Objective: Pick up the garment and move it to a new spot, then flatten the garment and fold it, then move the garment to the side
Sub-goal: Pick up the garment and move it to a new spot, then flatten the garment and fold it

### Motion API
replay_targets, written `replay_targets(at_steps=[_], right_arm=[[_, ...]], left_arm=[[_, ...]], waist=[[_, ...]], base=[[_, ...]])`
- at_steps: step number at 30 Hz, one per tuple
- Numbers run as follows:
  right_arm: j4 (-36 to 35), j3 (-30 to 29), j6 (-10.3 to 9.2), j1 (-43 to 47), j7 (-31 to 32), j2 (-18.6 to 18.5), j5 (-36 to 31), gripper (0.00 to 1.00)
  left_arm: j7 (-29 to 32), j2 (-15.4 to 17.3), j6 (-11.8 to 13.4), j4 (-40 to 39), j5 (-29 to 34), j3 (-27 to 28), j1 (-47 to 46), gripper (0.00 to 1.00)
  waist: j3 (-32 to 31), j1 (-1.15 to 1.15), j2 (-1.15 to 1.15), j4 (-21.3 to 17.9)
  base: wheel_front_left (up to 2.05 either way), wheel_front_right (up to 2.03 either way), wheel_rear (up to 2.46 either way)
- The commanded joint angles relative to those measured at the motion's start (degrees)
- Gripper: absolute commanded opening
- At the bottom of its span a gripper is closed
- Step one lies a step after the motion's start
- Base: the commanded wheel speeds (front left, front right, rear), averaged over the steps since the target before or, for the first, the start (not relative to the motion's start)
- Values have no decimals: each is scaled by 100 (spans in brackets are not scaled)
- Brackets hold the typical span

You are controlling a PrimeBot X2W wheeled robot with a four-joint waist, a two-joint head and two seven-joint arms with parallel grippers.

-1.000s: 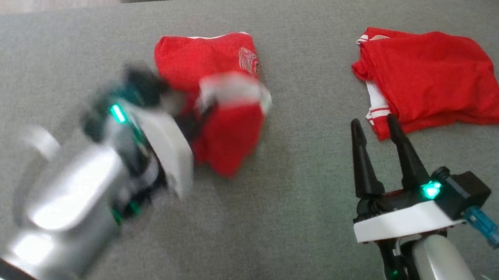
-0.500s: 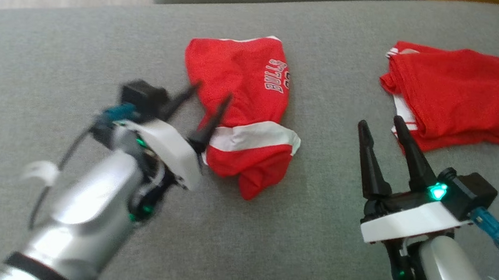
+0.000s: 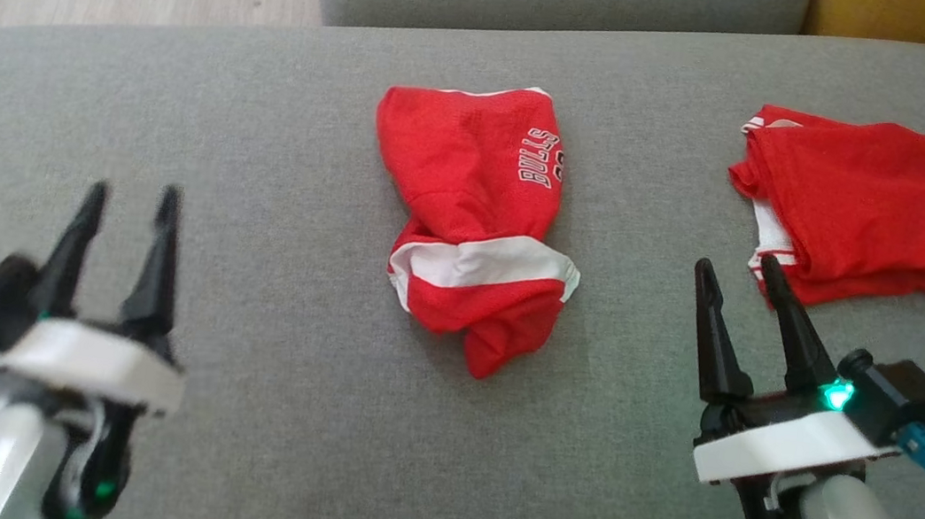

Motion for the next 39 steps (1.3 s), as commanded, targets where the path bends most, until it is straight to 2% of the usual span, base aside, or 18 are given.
replay_targets(at_steps=[1, 5, 13, 22, 28, 33, 39], right_arm=[[-202, 65, -4, -78, -61, -20, -4, 100], [-151, 86, -4, 11, -61, -19, -5, 100], [-145, 55, -4, 2, -61, -116, 2, 100], [-147, -98, -4, 10, -61, -103, -106, 100], [168, -76, -4, -8, -38, -60, -50, 100], [736, 484, -4, -454, 773, -125, 331, 100], [1499, 649, -4, -1149, 1796, -97, 994, 100]], left_arm=[[-68, 113, 77, -293, 177, 416, -70, 100], [-68, -126, 74, -560, 550, 796, 492, 100], [-69, -597, -217, -572, 1070, 1083, 742, 100], [-69, -905, -494, -354, 1349, 1429, 784, 100], [-70, -1058, -654, -269, 1474, 1530, 737, 100], [-70, -1173, -799, -238, 1567, 1570, 666, 100], [-70, -1320, -959, -140, 1641, 1583, 527, 100]], waist=[[5, 0, 0, 22], [5, 0, 0, 72], [-22, 0, 0, 143], [-25, 0, 0, 140], [-3, 0, 0, 199], [123, 0, 0, 342], [301, 0, 0, 723]], base=[[0, 0, 0], [0, 0, 0], [0, 0, 0], [0, 0, 0], [0, 0, 0], [0, 0, 0], [0, 0, 0]])
